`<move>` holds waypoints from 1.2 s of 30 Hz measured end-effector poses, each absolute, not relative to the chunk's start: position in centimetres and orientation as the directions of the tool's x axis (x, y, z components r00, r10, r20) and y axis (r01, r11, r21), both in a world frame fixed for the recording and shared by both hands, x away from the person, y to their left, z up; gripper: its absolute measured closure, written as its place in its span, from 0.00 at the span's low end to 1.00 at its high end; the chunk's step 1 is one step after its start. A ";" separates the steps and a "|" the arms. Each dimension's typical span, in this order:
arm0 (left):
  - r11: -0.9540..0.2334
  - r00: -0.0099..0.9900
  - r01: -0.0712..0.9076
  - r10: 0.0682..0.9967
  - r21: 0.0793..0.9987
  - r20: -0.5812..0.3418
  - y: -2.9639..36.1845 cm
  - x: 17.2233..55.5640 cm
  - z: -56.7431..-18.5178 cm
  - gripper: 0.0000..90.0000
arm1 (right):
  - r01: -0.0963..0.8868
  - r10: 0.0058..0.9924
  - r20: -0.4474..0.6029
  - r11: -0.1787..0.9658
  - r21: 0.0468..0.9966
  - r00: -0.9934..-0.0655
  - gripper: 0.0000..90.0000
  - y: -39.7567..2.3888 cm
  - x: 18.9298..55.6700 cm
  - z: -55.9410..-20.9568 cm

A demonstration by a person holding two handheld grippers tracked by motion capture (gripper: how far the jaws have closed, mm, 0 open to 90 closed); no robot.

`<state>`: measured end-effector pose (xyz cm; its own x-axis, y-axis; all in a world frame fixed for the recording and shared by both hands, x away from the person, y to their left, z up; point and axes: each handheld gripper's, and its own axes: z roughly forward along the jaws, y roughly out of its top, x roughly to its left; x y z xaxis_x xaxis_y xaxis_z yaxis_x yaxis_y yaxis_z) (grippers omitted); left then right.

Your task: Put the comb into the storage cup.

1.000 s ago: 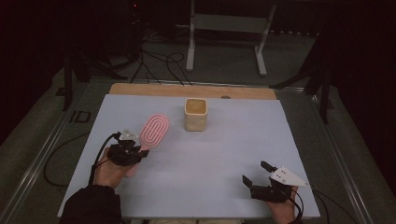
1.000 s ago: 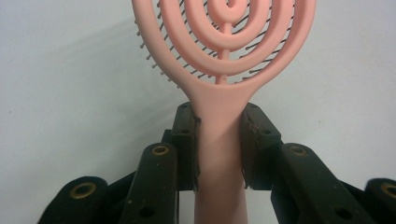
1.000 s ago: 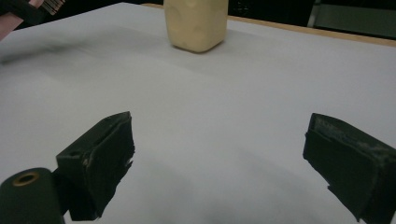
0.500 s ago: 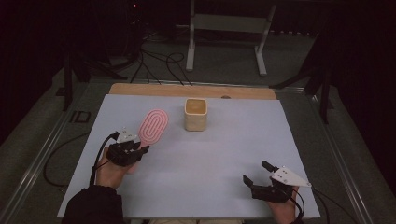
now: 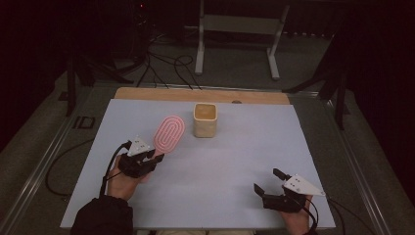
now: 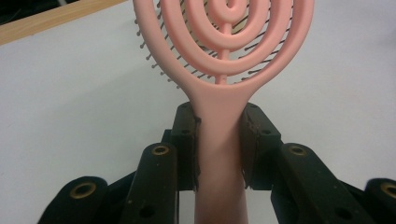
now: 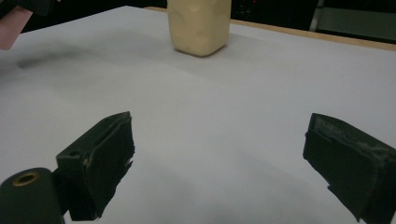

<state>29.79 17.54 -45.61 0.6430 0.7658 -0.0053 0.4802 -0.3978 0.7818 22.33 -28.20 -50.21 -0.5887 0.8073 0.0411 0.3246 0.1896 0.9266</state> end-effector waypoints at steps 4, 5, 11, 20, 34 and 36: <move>-0.400 0.659 0.474 0.752 0.785 -0.015 16.8 29.7 -45.7 0.79 | 0.326 0.806 0.041 0.191 0.926 -0.591 0.09 -28.1 22.4 -50.2; -0.407 0.666 0.471 0.746 0.783 -0.013 16.7 29.7 -45.7 0.79 | 0.325 0.806 0.039 0.194 0.926 -0.591 0.09 -28.1 22.4 -50.2; -0.418 0.684 0.454 0.729 0.787 -0.008 15.8 29.8 -45.7 0.79 | 0.327 0.802 0.040 0.197 0.924 -0.596 0.09 -27.8 22.4 -50.3; -0.412 0.696 0.427 0.718 0.805 -0.001 15.0 29.7 -45.4 0.79 | 0.330 0.799 0.038 0.204 0.922 -0.600 0.09 -27.6 22.6 -50.4; -0.396 0.693 0.403 0.721 0.825 0.008 14.1 29.6 -45.2 0.79 | 0.344 0.791 0.044 0.215 0.914 -0.610 0.09 -27.4 22.6 -50.6; -0.397 0.693 0.401 0.721 0.826 0.009 14.0 29.5 -45.2 0.79 | 0.344 0.790 0.043 0.216 0.914 -0.611 0.09 -27.3 22.6 -50.6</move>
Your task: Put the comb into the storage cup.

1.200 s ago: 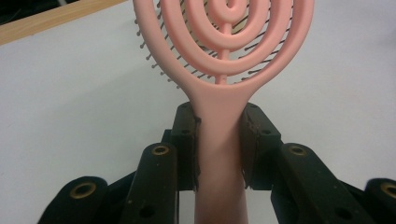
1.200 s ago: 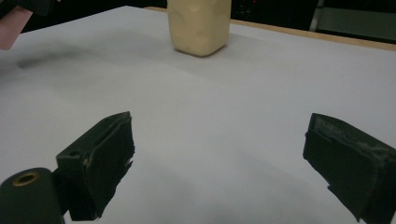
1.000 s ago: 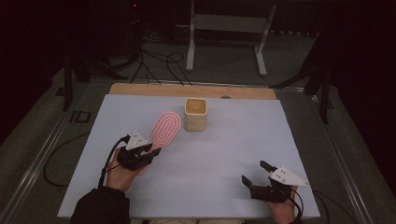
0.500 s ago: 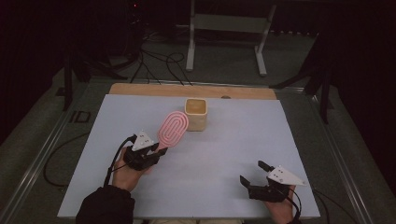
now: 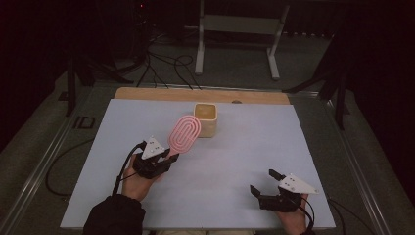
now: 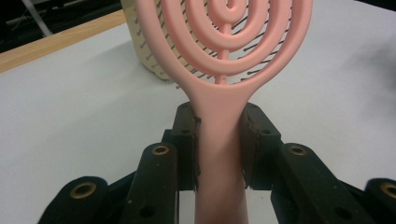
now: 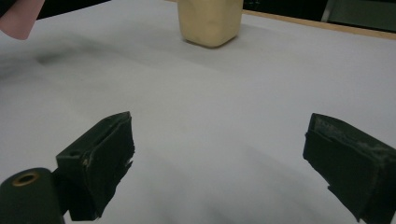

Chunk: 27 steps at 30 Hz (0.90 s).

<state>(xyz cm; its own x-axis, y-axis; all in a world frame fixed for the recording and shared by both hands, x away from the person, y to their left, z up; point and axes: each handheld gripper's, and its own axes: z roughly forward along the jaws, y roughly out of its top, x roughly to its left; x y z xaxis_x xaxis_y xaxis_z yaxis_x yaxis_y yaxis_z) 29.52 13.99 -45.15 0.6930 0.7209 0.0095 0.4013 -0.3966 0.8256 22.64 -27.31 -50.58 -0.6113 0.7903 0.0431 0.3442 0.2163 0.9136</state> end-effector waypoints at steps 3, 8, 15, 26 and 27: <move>-0.395 0.691 0.399 0.722 0.827 0.011 13.9 29.4 -45.1 0.79 | 0.345 0.789 0.045 0.216 0.913 -0.613 0.09 -27.3 22.6 -50.6; -0.395 0.692 0.397 0.722 0.829 0.013 13.7 29.4 -45.1 0.79 | 0.347 0.787 0.047 0.217 0.913 -0.616 0.09 -27.3 22.7 -50.6; -0.388 0.692 0.390 0.722 0.835 0.012 13.6 29.3 -44.9 0.79 | 0.355 0.778 0.060 0.215 0.910 -0.626 0.09 -27.0 22.8 -50.6; -0.381 0.698 0.375 0.716 0.845 0.013 13.3 29.1 -44.6 0.79 | 0.341 0.760 0.062 0.215 0.915 -0.647 0.09 -25.7 23.5 -49.4; -0.383 0.699 0.373 0.715 0.845 0.015 13.3 29.1 -44.5 0.79 | 0.340 0.758 0.064 0.213 0.916 -0.649 0.09 -25.5 23.7 -49.3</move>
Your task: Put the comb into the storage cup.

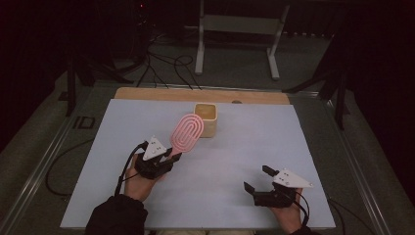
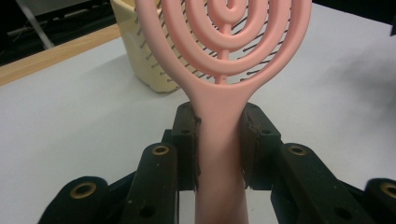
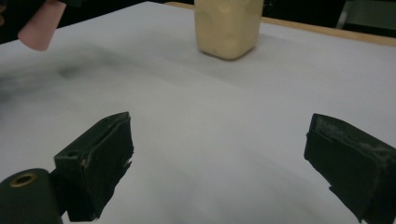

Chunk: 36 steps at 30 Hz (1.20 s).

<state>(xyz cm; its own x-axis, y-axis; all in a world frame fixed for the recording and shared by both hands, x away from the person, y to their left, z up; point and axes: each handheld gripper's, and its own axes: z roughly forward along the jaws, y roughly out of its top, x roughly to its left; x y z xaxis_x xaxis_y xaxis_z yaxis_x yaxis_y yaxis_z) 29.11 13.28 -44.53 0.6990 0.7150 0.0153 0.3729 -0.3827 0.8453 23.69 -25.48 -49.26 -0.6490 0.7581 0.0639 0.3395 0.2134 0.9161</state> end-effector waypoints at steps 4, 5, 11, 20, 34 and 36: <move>-0.380 0.703 0.367 0.711 0.849 0.015 13.2 29.0 -44.5 0.79 | 0.324 0.746 0.060 0.214 0.922 -0.663 0.09 -24.5 24.4 -48.7; -0.380 0.703 0.367 0.711 0.849 0.014 13.2 29.0 -44.5 0.79 | 0.323 0.744 0.059 0.216 0.921 -0.665 0.09 -24.3 24.5 -48.6; -0.385 0.706 0.368 0.708 0.846 0.015 13.0 29.0 -44.7 0.79 | 0.318 0.732 0.057 0.223 0.921 -0.679 0.09 -23.0 25.3 -48.0; -0.385 0.708 0.365 0.706 0.848 0.015 13.0 28.9 -44.7 0.79 | 0.342 0.722 0.083 0.220 0.914 -0.687 0.09 -21.5 26.2 -47.5; -0.382 0.718 0.352 0.696 0.855 0.015 12.7 28.7 -44.7 0.79 | 0.319 0.686 0.090 0.215 0.923 -0.722 0.09 -19.4 27.0 -45.9; -0.386 0.719 0.351 0.694 0.853 0.018 12.6 28.7 -44.8 0.79 | 0.315 0.680 0.087 0.219 0.923 -0.728 0.09 -19.0 27.1 -45.7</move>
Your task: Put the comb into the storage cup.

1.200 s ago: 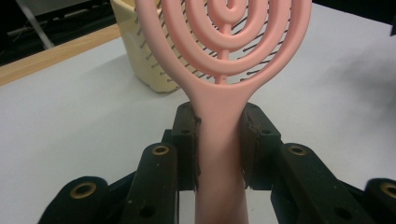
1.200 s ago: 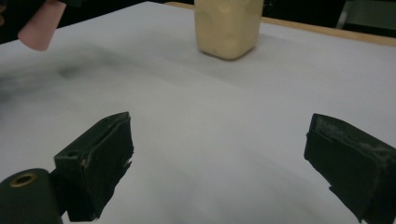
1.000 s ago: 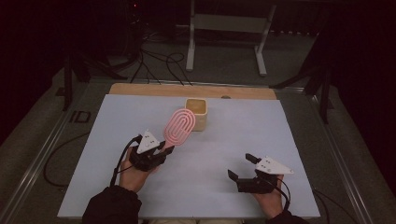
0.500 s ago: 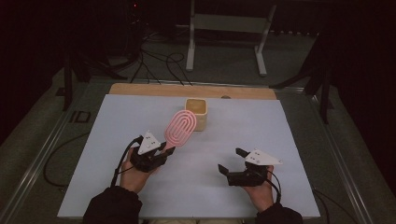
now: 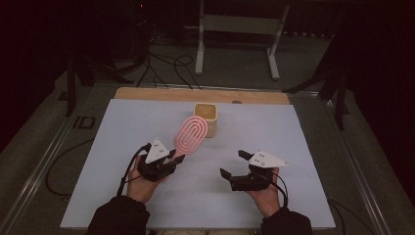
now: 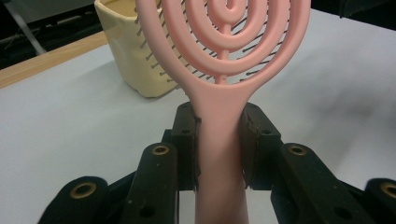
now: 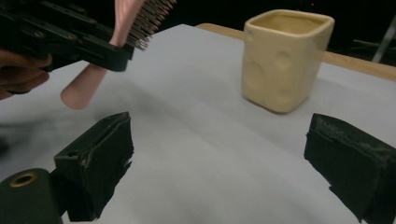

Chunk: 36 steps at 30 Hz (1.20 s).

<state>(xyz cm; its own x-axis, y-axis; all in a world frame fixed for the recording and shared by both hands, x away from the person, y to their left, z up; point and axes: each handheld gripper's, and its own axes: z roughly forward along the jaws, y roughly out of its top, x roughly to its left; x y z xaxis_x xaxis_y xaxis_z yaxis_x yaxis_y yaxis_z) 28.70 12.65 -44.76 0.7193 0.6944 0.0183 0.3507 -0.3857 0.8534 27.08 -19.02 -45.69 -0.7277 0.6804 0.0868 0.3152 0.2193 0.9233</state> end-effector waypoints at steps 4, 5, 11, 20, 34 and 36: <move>-0.386 0.721 0.351 0.693 0.853 0.017 12.5 28.7 -44.8 0.79 | 0.307 0.666 0.086 0.222 0.925 -0.741 0.09 -18.3 27.4 -45.3; -0.385 0.721 0.352 0.693 0.854 0.015 12.5 28.6 -44.8 0.79 | 0.304 0.663 0.084 0.225 0.926 -0.744 0.09 -18.1 27.5 -45.2; -0.385 0.723 0.343 0.690 0.857 0.020 12.4 28.5 -44.8 0.79 | 0.298 0.648 0.083 0.229 0.927 -0.757 0.09 -17.2 27.9 -44.8; -0.392 0.726 0.331 0.687 0.858 0.034 12.0 28.3 -44.9 0.79 | 0.311 0.630 0.125 0.195 0.930 -0.767 0.09 -16.6 28.7 -44.1; -0.407 0.726 0.300 0.684 0.863 0.070 11.5 27.9 -44.8 0.79 | 0.300 0.607 0.135 0.178 0.937 -0.783 0.09 -15.2 29.8 -42.7; -0.413 0.725 0.292 0.684 0.863 0.082 11.3 27.8 -44.8 0.79 | 0.299 0.605 0.136 0.177 0.938 -0.785 0.09 -14.9 30.0 -42.5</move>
